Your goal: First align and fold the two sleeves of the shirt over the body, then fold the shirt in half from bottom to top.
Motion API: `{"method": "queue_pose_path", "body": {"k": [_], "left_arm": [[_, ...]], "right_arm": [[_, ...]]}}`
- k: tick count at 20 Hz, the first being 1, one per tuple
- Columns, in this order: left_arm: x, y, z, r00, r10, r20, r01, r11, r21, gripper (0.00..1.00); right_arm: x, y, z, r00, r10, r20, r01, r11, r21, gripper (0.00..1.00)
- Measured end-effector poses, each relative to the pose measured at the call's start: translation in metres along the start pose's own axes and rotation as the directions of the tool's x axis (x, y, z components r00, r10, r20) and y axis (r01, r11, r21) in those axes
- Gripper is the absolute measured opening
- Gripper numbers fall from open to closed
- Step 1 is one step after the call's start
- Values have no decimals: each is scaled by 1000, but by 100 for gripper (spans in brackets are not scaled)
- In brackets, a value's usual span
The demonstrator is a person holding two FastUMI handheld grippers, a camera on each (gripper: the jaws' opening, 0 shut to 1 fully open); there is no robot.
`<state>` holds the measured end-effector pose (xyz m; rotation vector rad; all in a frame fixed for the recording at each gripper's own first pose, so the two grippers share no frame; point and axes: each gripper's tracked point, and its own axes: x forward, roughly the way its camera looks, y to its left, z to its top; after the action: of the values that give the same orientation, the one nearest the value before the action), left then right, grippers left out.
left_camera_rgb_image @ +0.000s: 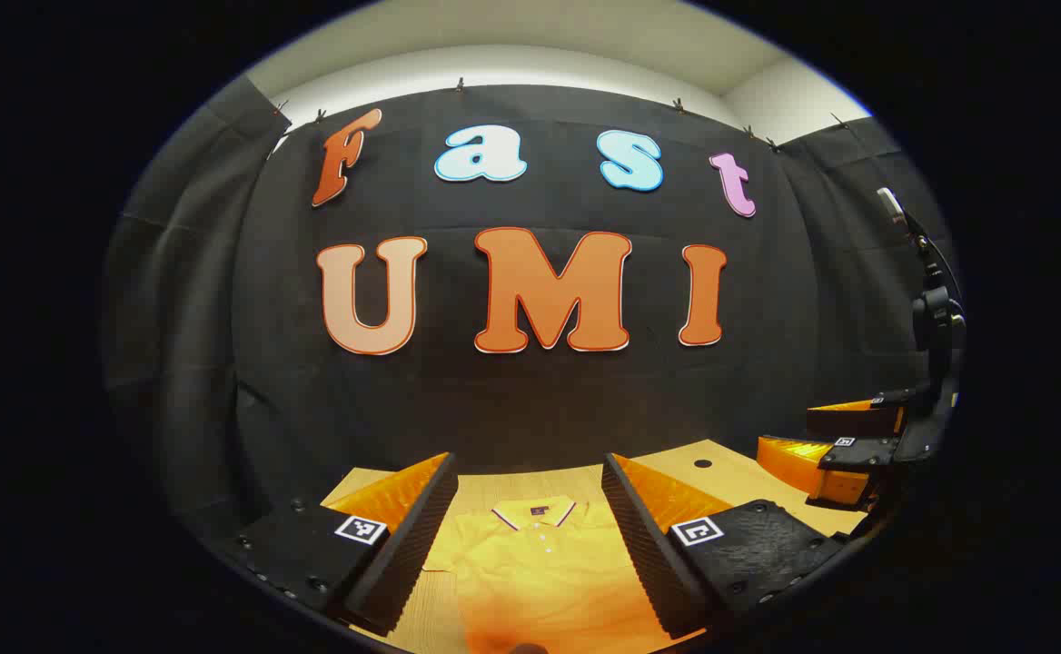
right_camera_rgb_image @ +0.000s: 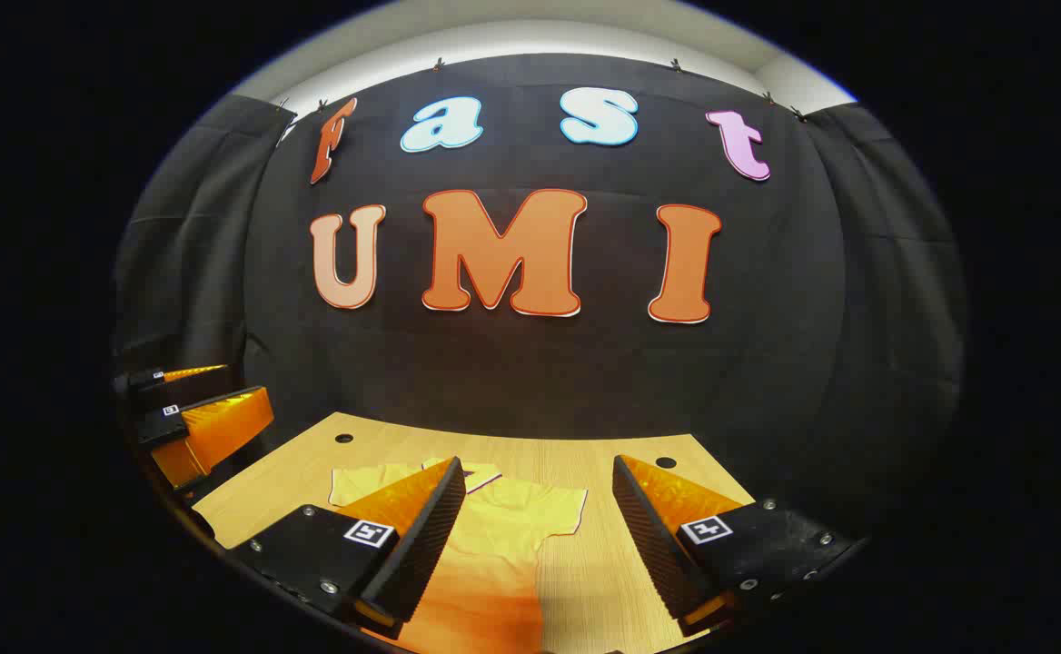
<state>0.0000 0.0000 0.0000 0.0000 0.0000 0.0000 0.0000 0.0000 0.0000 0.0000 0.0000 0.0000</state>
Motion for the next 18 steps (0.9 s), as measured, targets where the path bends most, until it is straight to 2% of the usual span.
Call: {"method": "queue_pose_path", "body": {"k": [7,12,15,18], "left_arm": [[-11,20,-6,1000,-26,-1,26,1000,-11,98],[-23,38,-15,997,-73,-11,73,997,-7,98],[-36,45,-14,991,-130,16,130,990,-55,98],[-41,68,-20,995,-100,11,101,992,-79,98]], "right_arm": [[-14,3,-5,998,-64,-23,65,998,10,99],[-24,18,-7,994,-104,-36,104,994,13,99],[-25,30,-9,992,-113,-51,113,994,7,99],[-24,41,-10,992,-107,-65,107,994,-9,99]]}}
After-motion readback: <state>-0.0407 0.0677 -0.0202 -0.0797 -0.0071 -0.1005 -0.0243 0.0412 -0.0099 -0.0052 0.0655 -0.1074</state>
